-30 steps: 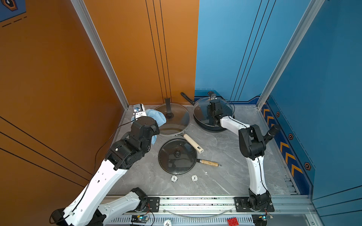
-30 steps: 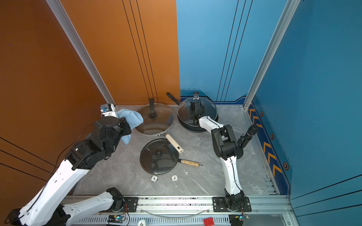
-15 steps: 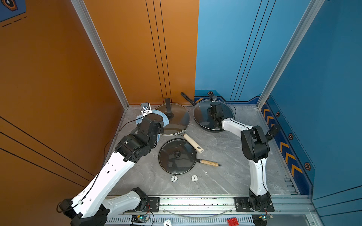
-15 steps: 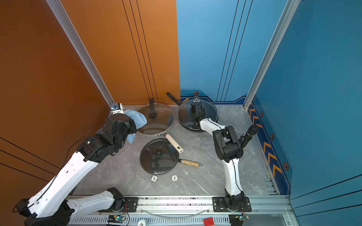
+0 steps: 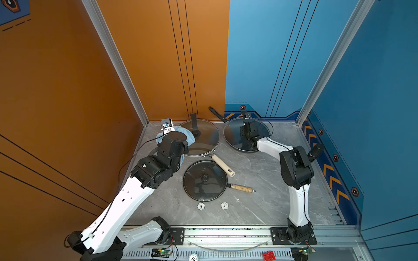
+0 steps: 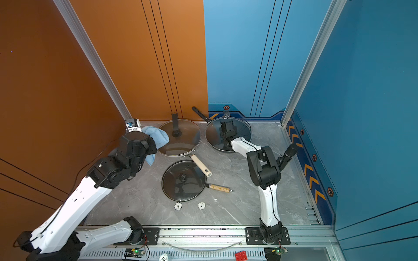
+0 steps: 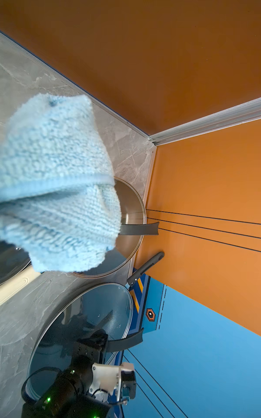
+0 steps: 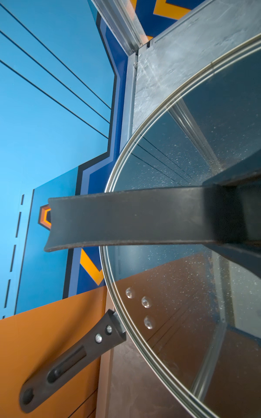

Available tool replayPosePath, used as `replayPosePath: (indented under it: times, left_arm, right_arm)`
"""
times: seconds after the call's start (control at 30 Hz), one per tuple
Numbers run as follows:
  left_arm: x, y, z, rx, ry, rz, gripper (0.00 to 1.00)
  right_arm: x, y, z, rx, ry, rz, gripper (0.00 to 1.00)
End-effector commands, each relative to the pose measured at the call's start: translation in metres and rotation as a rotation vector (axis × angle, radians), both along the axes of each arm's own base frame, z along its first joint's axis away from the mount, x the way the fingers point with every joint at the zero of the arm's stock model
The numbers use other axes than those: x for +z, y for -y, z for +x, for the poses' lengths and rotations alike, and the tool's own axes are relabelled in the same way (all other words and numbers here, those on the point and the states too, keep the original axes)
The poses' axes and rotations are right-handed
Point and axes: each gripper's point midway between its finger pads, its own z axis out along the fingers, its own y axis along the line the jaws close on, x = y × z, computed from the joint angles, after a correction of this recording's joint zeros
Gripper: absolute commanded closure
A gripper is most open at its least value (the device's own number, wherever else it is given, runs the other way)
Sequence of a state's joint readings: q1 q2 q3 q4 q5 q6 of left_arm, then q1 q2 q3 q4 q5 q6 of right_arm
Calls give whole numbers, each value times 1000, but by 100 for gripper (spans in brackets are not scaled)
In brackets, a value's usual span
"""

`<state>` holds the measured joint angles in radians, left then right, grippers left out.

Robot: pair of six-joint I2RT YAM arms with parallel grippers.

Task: Wipe the pot lid with a cloth
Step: Place the pot lid on the cooking pot.

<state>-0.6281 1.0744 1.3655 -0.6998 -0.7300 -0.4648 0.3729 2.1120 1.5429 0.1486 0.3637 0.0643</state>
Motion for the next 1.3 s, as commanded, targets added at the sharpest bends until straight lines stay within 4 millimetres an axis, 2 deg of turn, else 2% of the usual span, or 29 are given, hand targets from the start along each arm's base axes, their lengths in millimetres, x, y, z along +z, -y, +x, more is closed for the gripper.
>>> replayPosePath:
  times: [0.0, 0.13, 0.33, 0.4, 0.43, 0.53, 1.07, 1.27]
  left_arm:
    - [8, -1, 1, 5, 28, -19, 77]
    - [6, 0, 1, 4, 24, -20, 77]
    - [2, 7, 2, -27, 8, -33, 77]
    - [2, 9, 3, -33, 6, -37, 77]
    - [2, 9, 3, -33, 5, -39, 77]
    - [0, 11, 3, -38, 1, -45, 77]
    - [-4, 18, 10, -49, -18, -33, 77]
    - [-5, 23, 14, -58, -26, -30, 77]
  right_arm:
    - [62, 5, 2, -23, 141, 18, 100]
    - [58, 8, 3, -29, 143, 23, 100]
    - [54, 1, 9, -11, 201, 91, 100]
    - [61, 0, 11, -25, 239, 114, 100]
    - [47, 0, 14, -31, 229, 112, 100]
    - [50, 1, 18, -43, 260, 128, 100]
    - [31, 9, 11, -44, 154, -30, 100]
    - [23, 7, 12, -35, 140, -23, 100]
